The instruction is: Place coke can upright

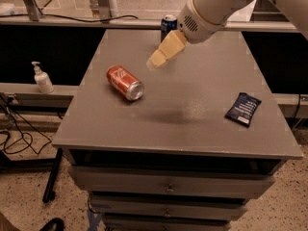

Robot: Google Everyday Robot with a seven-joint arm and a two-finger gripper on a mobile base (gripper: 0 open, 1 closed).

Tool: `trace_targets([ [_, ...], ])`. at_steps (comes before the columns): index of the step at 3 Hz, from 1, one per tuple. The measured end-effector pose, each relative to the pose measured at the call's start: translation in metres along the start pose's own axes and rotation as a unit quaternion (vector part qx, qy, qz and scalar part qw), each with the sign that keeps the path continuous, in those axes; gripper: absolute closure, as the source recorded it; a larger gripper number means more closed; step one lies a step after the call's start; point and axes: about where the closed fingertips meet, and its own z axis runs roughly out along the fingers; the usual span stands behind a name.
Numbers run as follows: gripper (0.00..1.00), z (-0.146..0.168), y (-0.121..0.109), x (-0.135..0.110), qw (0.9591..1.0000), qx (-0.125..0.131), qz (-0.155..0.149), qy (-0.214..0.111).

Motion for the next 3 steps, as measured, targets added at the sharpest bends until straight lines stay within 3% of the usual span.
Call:
trace_targets([
  [1, 0.00, 0.028, 0.032, -0.027, 0.9989, -0.034, 0.031, -0.011],
  [2, 0.00, 0.066, 0.070, -0.060, 0.9977, -0.056, 0.034, -0.018],
  [3, 0.00, 0.108, 0.102, -0.084, 0.9977, -0.065, 0.008, -0.017],
])
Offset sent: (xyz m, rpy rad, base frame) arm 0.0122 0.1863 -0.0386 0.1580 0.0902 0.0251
